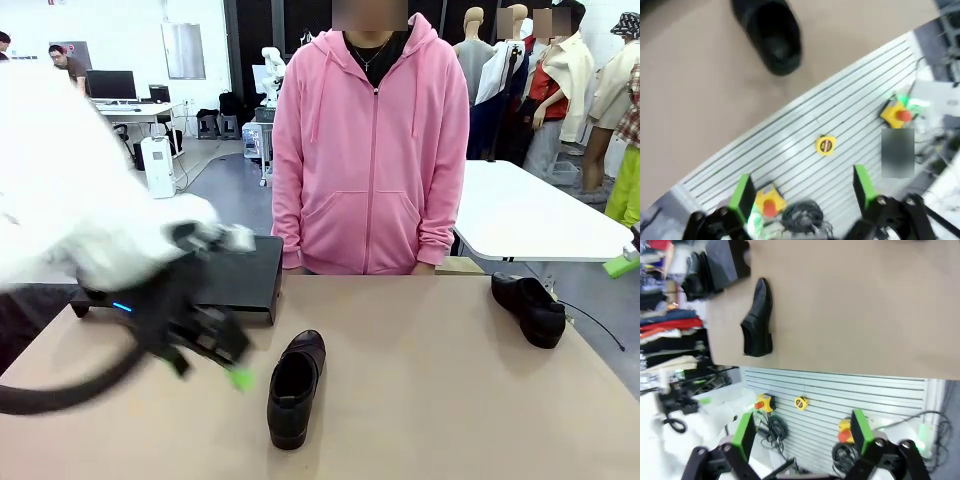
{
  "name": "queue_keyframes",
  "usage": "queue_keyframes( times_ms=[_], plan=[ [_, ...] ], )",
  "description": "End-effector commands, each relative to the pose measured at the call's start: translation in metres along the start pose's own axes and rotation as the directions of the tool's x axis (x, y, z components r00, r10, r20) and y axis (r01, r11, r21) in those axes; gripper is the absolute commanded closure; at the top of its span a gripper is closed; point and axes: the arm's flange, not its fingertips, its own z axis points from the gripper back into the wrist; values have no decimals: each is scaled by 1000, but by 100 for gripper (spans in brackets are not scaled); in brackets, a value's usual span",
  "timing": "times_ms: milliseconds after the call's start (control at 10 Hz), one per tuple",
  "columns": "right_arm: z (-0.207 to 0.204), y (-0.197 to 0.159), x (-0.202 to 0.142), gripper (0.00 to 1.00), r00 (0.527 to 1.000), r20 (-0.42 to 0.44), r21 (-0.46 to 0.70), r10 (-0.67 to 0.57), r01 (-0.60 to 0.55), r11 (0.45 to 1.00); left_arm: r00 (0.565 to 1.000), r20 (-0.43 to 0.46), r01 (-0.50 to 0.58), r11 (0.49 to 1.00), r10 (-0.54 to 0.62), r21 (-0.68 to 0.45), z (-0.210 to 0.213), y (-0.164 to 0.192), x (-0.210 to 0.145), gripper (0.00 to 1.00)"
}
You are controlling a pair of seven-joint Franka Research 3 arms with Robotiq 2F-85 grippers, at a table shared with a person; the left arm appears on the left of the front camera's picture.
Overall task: Organize the shoes by placing them on the stand.
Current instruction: Place the Shoe from the middle of the table onto the Shoes Stand.
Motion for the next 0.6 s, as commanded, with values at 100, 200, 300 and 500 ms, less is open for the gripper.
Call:
queue_keyframes(
  times_ms=[100, 200, 300, 500],
  plan=[
    [5, -3, 1, 0, 1000, -6, -2, 24, -24, 1000, 999, 41, -42, 965, 33, 258, -57, -56, 87, 0],
    [5, -3, 1, 0, 1000, -6, -2, 24, -24, 1000, 992, 111, -96, 945, 64, 314, -66, -63, 104, 0],
    [5, -3, 1, 0, 1000, -6, -2, 24, -24, 1000, 989, 94, -142, 935, 117, 326, -72, -61, 120, 0],
    [5, -3, 1, 0, 1000, -6, -2, 24, -24, 1000, 995, 94, -51, 965, 28, 258, -72, -60, 96, 0]
  ],
)
